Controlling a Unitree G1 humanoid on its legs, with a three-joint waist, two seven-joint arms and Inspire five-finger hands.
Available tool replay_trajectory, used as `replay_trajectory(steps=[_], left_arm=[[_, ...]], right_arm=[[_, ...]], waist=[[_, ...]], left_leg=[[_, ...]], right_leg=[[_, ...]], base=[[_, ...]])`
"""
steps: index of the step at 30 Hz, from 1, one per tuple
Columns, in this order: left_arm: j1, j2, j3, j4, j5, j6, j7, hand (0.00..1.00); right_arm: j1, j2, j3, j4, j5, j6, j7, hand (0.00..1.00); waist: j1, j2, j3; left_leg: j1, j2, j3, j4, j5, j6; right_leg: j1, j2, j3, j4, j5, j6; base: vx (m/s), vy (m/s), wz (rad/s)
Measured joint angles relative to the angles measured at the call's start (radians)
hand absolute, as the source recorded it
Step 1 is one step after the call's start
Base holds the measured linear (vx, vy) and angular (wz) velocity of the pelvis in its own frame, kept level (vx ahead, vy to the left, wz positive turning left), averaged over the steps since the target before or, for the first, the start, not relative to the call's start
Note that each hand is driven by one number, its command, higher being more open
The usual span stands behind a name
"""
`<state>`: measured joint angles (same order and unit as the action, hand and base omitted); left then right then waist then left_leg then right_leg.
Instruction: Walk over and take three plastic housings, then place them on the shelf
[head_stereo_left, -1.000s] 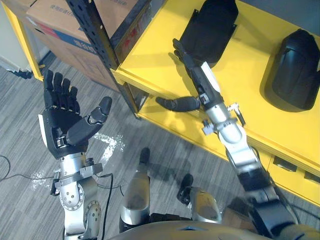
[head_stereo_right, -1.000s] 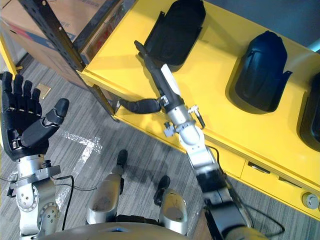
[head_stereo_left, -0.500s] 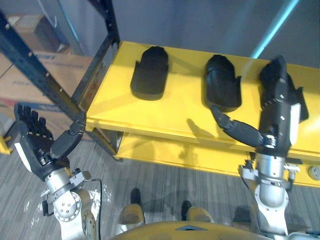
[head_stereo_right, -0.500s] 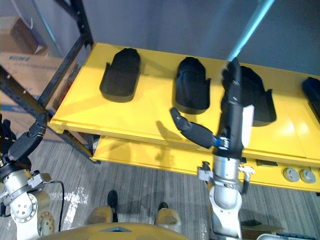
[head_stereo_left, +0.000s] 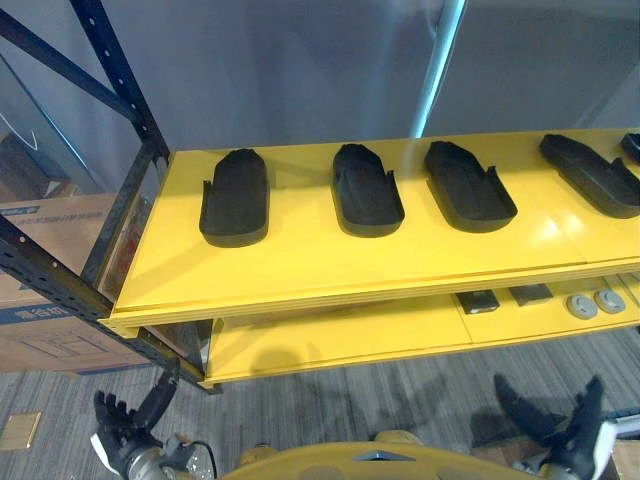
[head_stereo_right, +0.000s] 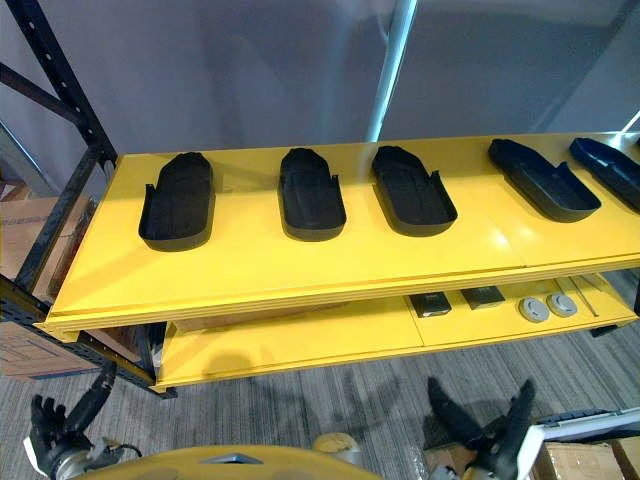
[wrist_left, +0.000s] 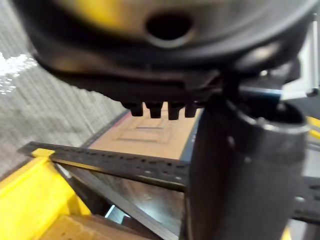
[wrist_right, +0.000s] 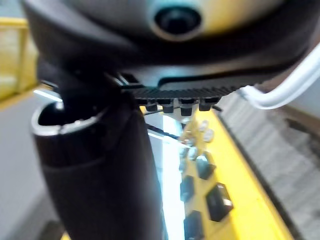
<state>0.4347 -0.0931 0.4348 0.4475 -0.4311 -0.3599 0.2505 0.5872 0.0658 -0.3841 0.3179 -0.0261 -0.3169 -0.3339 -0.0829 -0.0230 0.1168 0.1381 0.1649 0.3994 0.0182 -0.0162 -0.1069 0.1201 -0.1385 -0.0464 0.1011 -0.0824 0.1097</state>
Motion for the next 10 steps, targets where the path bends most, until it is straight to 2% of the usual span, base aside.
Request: replay_trajectory(steps=[1,2,3,6,8,10], left_arm=[[-0.003,0.001,0.007,0.018,-0.003,0.009,-0.017,1.0],[-0.005,0.003,0.017,0.067,-0.005,0.048,-0.065,1.0],[-0.009,0.007,0.021,0.107,-0.003,0.104,-0.122,1.0],[-0.037,0.023,0.013,0.214,0.006,0.261,-0.267,1.0],[-0.057,0.022,-0.003,0.262,0.043,0.303,-0.329,1.0],[-0.07,0.022,-0.018,0.293,0.08,0.308,-0.362,1.0]], right_arm=[[-0.012,0.0,-0.001,0.024,0.006,0.02,0.007,1.0],[-0.029,-0.003,-0.011,0.09,0.037,0.076,0.044,1.0],[-0.059,-0.009,-0.022,0.156,0.075,0.127,0.093,1.0],[-0.115,-0.014,-0.031,0.268,0.136,0.211,0.212,1.0],[-0.152,-0.014,-0.042,0.317,0.172,0.249,0.272,1.0],[-0.201,-0.014,-0.066,0.372,0.208,0.275,0.307,1.0]], waist=[[0.0,0.002,0.002],[0.003,0.006,-0.005],[0.009,0.005,-0.008],[0.023,0.019,-0.024],[0.024,0.028,-0.022],[0.026,0.028,-0.021]], left_leg=[[0.009,0.003,0.013,-0.001,0.001,-0.001],[0.026,0.006,0.034,-0.008,0.006,-0.004],[0.041,0.001,0.035,-0.018,0.009,-0.007],[0.066,-0.01,0.036,-0.069,0.035,-0.009],[0.081,-0.016,0.036,-0.106,0.058,-0.011],[0.082,-0.014,0.036,-0.106,0.061,-0.016]], right_leg=[[0.005,-0.001,-0.004,0.001,-0.001,-0.001],[0.014,-0.004,-0.01,0.003,-0.009,-0.003],[0.023,-0.007,-0.013,0.003,-0.015,-0.005],[0.028,-0.011,-0.025,0.003,-0.026,-0.009],[0.029,-0.01,-0.032,0.002,-0.027,-0.009],[0.032,-0.006,-0.032,-0.002,-0.027,-0.009]], base=[[0.01,-0.01,0.09],[0.0,-0.002,0.07],[-0.01,0.003,0.04],[0.01,0.006,0.05],[0.01,-0.003,0.11],[0.0,-0.002,0.03]])
